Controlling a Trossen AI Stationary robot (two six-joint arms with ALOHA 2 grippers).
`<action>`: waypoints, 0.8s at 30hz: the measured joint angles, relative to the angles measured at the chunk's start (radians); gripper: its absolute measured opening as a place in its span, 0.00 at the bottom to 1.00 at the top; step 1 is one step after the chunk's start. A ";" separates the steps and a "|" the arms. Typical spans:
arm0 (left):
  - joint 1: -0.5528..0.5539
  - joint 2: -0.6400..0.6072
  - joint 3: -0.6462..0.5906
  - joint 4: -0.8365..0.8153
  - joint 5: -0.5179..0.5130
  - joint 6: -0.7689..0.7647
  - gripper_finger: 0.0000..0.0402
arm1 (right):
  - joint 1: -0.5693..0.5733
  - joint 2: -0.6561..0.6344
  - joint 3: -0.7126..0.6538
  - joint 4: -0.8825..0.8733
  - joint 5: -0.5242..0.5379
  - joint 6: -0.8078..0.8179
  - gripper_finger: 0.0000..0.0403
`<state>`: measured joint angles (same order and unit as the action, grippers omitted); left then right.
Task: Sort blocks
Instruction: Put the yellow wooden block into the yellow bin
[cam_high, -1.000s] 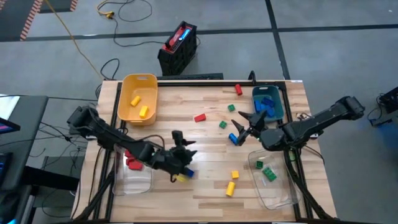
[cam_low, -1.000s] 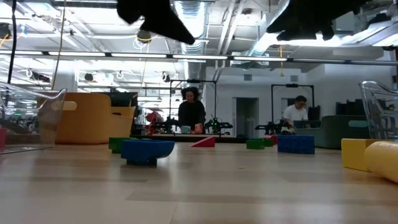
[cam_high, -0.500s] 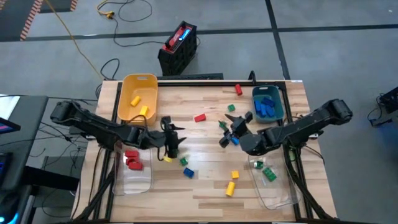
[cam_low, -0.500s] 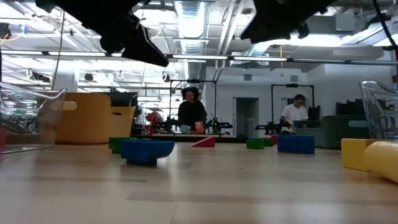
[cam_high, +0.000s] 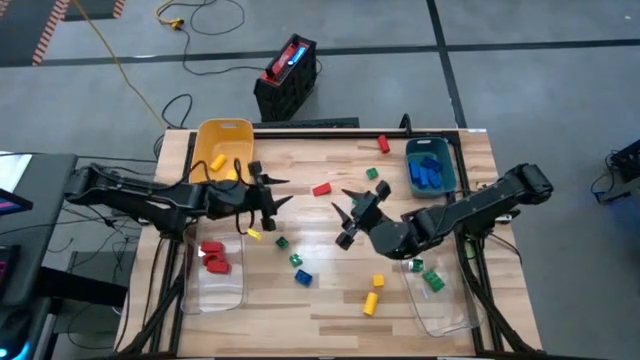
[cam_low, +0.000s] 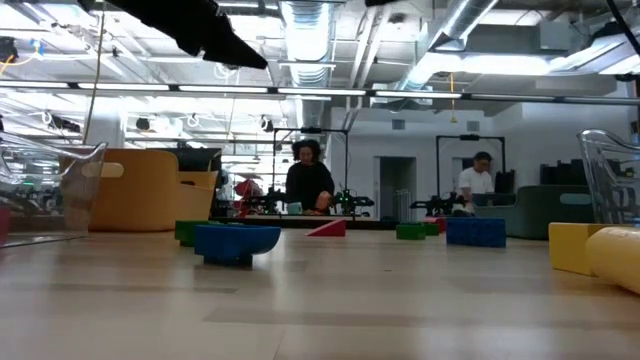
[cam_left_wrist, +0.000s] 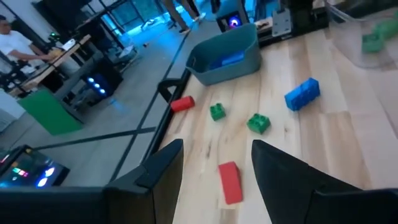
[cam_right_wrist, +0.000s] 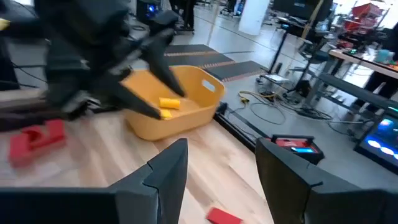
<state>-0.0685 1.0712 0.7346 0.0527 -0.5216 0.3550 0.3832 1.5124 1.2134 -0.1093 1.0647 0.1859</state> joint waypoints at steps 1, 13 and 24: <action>0.004 -0.010 0.000 -0.011 0.000 0.000 0.46 | 0.005 0.012 0.014 -0.005 -0.003 0.006 0.51; 0.153 -0.160 -0.106 0.047 0.150 0.019 0.46 | 0.012 0.115 0.051 -0.149 -0.242 0.254 0.51; 0.296 -0.184 -0.152 0.034 0.230 -0.008 0.46 | 0.013 0.104 0.052 -0.264 -0.446 0.293 0.51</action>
<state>0.2271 0.8867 0.5827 0.0864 -0.2915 0.3471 0.3962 1.6164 1.2652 -0.3731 0.6182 0.4785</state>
